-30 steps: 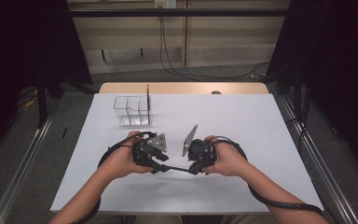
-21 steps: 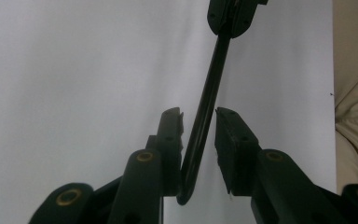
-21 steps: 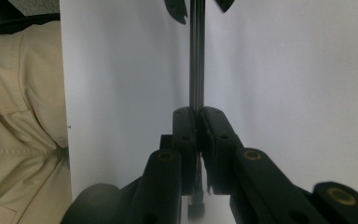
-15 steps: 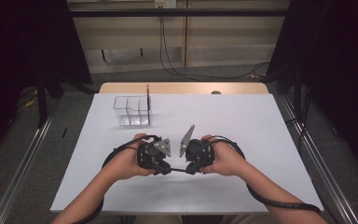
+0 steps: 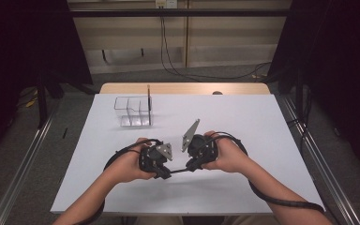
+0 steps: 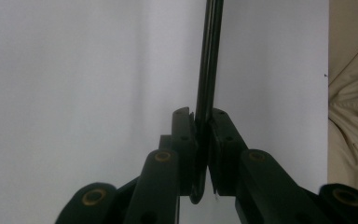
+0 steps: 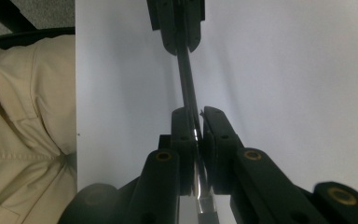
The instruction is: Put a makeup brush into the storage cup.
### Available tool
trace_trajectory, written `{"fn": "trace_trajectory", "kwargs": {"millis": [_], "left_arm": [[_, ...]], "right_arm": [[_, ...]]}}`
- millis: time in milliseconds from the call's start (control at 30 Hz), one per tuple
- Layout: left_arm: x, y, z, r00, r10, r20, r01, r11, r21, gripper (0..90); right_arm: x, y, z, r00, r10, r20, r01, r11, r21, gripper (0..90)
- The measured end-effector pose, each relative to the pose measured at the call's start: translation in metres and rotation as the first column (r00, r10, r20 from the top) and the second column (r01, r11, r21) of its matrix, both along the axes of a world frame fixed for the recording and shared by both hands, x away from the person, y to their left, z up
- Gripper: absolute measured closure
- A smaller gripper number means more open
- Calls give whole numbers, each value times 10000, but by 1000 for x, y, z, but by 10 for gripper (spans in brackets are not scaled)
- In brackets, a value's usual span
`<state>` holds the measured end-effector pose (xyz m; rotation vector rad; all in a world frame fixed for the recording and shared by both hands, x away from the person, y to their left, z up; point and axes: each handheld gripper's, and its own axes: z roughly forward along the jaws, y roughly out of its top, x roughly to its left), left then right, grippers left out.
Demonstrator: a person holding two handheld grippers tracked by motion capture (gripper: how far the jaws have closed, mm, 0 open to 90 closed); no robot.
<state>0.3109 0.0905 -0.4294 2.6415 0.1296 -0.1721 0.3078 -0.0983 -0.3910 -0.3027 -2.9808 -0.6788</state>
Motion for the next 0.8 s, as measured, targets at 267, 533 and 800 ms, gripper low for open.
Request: {"fn": "trace_trajectory", "kwargs": {"millis": [267, 533, 800], "left_arm": [[-1, -1, -2, 9999, -41, -97, 43, 9999, 137, 840], [0, 2, -2, 9996, 11, -278, -11, 10000, 7, 841], [0, 5, -1, 9995, 166, -258, -167, 9999, -43, 840]], "right_arm": [[2, 1, 2, 10000, -71, 58, 71, 10000, -9, 838], [3, 0, 1, 9999, -104, -7, 104, 9995, 291, 831], [5, -9, 0, 9968, -805, -6, 797, 9861, 1457, 548]]}}
